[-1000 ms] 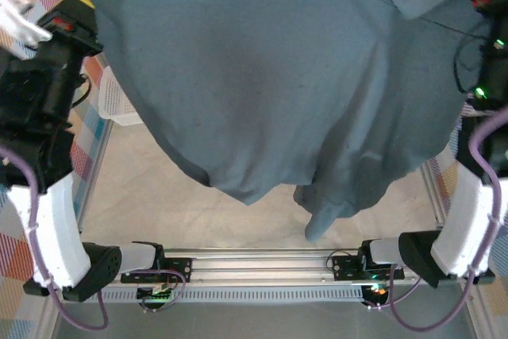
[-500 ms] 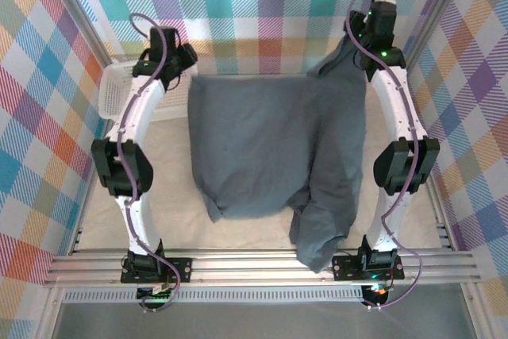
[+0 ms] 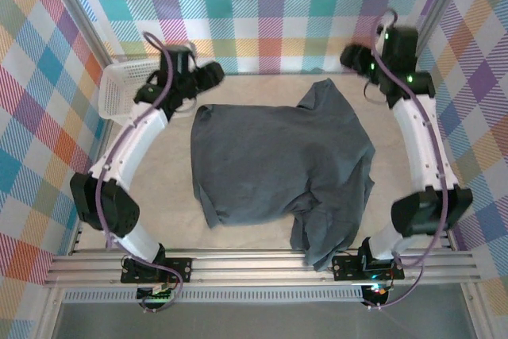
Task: Fold the inside-out t-shirt
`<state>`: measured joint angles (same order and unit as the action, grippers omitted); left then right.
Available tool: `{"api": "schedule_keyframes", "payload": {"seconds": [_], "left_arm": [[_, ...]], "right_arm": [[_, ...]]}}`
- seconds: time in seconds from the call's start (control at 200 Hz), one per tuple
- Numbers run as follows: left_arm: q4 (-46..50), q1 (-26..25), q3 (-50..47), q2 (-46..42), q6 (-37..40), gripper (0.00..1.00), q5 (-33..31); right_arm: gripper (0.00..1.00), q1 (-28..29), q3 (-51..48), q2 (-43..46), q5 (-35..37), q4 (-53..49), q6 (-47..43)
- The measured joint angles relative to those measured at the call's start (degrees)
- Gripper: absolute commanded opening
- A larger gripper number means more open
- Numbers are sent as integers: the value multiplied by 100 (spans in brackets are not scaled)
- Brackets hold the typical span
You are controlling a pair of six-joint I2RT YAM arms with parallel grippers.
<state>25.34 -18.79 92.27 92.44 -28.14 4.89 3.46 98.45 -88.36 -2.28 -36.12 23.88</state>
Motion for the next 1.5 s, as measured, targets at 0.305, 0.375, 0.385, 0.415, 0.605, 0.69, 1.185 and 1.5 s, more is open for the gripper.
{"api": "schedule_keyframes", "payload": {"seconds": [0.305,0.375,0.385,0.415,0.605,0.69,1.185,1.5], "left_arm": [[643,-413,-2105,332,-715,0,-625],[680,-352,-2070,667,-774,0,-765],[682,-350,-2052,728,-776,0,-780],[688,-348,-1989,883,-804,0,-817],[708,-282,-997,2264,-922,0,-1058],[780,-249,-363,2924,-988,0,-1204],[769,557,3108,5038,-977,0,-809],[590,525,3926,4540,-828,25,-20]], "right_arm": [[0,-275,-2894,-796,-555,-129,920],[0,-275,-2944,-1176,-570,-101,1034],[0,-275,-2944,-1209,-573,-87,1040],[0,-275,-2909,-1353,-564,-55,1069],[0,-306,-2087,-2337,-299,87,1167],[0,-354,-1703,-2765,-227,157,1217],[0,-431,2369,-5309,-623,-175,1318],[10,-595,3611,-4669,-1088,-894,850]]}}
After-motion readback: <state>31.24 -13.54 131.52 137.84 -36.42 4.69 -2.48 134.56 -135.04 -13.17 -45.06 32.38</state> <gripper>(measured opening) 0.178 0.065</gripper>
